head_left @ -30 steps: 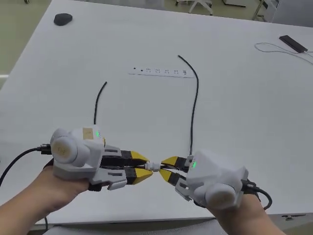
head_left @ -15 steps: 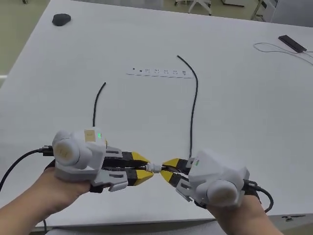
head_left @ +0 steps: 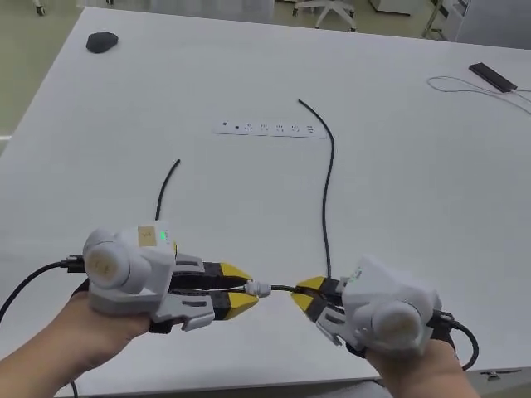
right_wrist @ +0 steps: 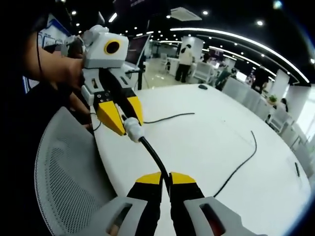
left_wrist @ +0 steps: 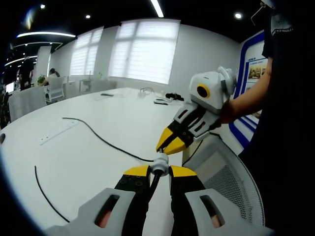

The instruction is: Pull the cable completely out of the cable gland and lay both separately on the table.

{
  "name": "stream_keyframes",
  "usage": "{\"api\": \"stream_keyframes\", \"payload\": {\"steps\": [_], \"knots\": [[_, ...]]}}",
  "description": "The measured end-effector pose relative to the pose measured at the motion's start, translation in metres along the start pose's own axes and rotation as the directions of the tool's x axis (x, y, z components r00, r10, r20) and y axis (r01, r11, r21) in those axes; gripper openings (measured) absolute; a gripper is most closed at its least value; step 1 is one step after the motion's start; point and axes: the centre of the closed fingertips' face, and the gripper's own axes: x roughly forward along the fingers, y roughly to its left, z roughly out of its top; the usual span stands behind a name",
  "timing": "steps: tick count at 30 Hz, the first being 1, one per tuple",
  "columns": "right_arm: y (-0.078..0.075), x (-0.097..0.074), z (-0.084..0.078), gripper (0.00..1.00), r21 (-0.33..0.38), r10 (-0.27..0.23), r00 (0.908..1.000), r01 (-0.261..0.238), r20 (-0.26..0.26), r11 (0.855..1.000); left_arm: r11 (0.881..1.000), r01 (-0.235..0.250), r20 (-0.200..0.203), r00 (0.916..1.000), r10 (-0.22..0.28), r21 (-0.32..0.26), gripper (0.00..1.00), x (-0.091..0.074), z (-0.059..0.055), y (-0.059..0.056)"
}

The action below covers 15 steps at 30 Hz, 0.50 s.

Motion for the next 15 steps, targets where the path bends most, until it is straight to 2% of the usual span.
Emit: {"api": "stream_keyframes", "payload": {"steps": [3,5,8,12,13,14,15], "knots": [[-0.009,-0.001,-0.013,0.00,0.075,-0.030,0.9995,0.030,-0.011,0.997,1.000,0.001,-0.001,1.0000,-0.001,-0.001,0.15,0.000,0.000,-0.001],[-0.017,-0.001,-0.025,0.00,0.155,-0.049,0.9986,0.052,-0.021,0.987,1.000,0.003,-0.003,1.0000,-0.003,0.001,0.15,0.001,0.000,-0.002],[-0.024,-0.002,-0.038,0.00,0.218,-0.071,0.9966,0.078,-0.041,0.973,1.000,0.006,-0.002,1.0000,-0.006,0.002,0.15,0.002,0.000,-0.006],[-0.034,-0.005,-0.059,0.00,0.342,-0.103,0.9917,0.123,-0.076,0.932,1.000,0.011,0.000,0.9999,-0.011,0.003,0.15,0.005,0.000,-0.009],[-0.035,-0.005,-0.062,0.00,0.368,-0.104,0.9916,0.125,-0.077,0.921,1.000,0.011,0.003,0.9999,-0.011,0.003,0.15,0.006,0.001,-0.010],[-0.035,-0.005,-0.066,0.00,0.407,-0.102,0.9916,0.126,-0.080,0.905,1.000,0.013,0.003,0.9999,-0.013,0.001,0.15,0.007,0.001,-0.011],[-0.034,-0.004,-0.067,0.00,0.424,-0.094,0.9925,0.119,-0.079,0.898,1.000,0.013,0.002,0.9999,-0.013,0.000,0.15,0.008,0.000,-0.011]]}}
